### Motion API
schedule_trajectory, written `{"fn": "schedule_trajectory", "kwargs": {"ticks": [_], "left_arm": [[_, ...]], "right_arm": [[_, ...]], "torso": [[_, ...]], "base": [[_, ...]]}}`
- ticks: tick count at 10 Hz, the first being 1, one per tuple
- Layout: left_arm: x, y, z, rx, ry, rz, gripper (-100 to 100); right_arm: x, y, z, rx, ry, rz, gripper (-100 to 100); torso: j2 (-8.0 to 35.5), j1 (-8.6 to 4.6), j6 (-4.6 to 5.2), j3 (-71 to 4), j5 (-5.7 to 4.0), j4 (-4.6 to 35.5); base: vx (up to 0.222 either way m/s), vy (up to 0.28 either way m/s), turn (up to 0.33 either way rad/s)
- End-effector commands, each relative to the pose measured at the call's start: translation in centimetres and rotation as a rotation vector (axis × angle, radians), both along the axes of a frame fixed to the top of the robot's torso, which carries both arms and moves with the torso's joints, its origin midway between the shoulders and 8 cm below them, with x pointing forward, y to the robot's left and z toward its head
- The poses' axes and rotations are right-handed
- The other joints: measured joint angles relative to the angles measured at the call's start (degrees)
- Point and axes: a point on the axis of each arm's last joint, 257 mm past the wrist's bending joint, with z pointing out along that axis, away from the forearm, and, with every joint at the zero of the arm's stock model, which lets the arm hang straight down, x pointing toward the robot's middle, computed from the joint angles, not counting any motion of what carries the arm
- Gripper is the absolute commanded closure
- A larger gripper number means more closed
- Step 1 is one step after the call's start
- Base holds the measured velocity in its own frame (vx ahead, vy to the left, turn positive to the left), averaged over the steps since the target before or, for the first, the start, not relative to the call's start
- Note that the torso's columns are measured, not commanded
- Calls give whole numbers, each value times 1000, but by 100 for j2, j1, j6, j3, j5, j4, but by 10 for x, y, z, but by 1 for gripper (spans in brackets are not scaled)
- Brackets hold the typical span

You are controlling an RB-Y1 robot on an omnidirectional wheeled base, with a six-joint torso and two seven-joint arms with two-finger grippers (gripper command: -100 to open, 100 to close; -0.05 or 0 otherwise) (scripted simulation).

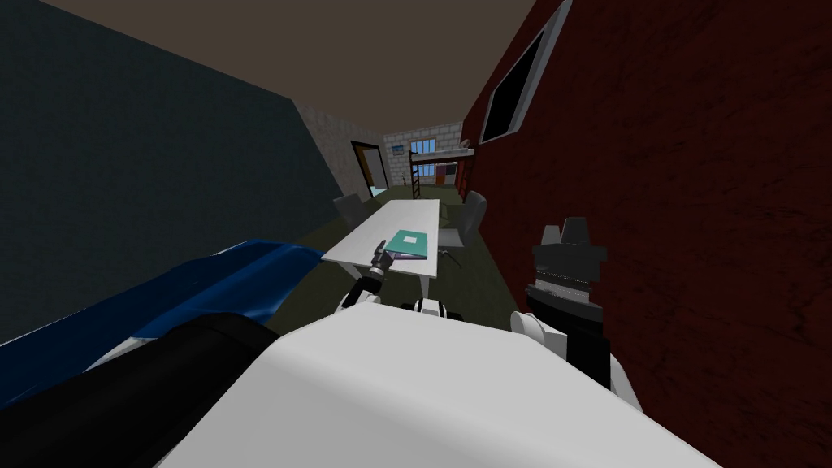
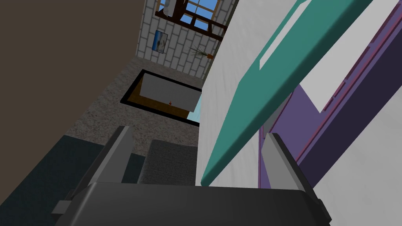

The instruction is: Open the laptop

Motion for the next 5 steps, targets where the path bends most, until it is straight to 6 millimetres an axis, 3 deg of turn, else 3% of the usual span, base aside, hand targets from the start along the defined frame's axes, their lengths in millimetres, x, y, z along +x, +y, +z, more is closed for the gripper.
{"fn": "schedule_trajectory", "kwargs": {"ticks": [1, 5], "left_arm": [[0, 0, -2, 0, 4, 0, 0], [0, 0, -1, 0, 2, -1, 0]], "right_arm": [[0, 0, 0, 0, 0, 0, 0], [0, 0, 0, 0, 0, 0, 0]], "torso": [[0, 0, -2, -1, -1, 1], [-12, 8, -5, -6, 5, -12]], "base": [[0, 0, 0], [0, 0, 0]]}}
